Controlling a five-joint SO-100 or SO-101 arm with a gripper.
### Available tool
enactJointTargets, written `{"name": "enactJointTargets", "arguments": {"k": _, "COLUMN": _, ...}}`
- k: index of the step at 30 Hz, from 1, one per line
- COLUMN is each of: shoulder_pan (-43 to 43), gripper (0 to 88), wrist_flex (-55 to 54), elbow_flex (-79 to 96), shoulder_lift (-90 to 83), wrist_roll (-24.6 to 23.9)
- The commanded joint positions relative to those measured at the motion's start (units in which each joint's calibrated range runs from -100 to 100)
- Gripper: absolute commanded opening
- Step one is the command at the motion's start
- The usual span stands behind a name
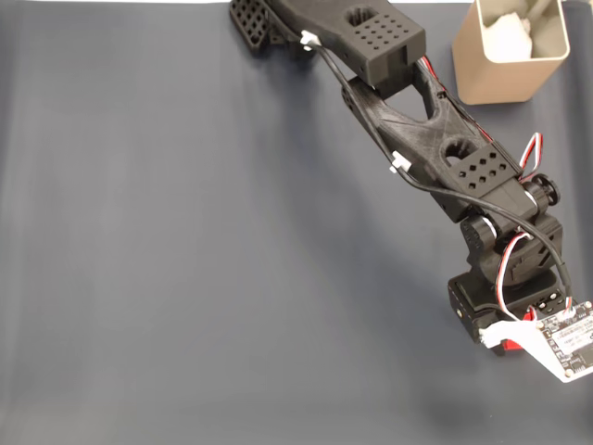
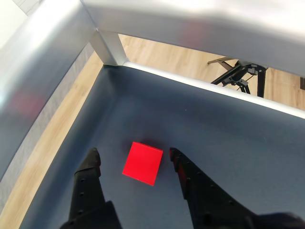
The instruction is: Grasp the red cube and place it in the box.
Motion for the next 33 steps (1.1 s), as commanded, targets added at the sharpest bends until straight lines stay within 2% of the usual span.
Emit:
{"name": "enactJointTargets", "arguments": {"k": 1, "shoulder_pan": 0.0, "gripper": 34.0, "wrist_flex": -0.1, "elbow_flex": -0.7, "shoulder_lift": -1.7, "wrist_roll": -0.5}}
{"name": "enactJointTargets", "arguments": {"k": 33, "shoulder_pan": -1.0, "gripper": 33.5, "wrist_flex": -0.2, "elbow_flex": 4.3, "shoulder_lift": -4.3, "wrist_roll": -1.8}}
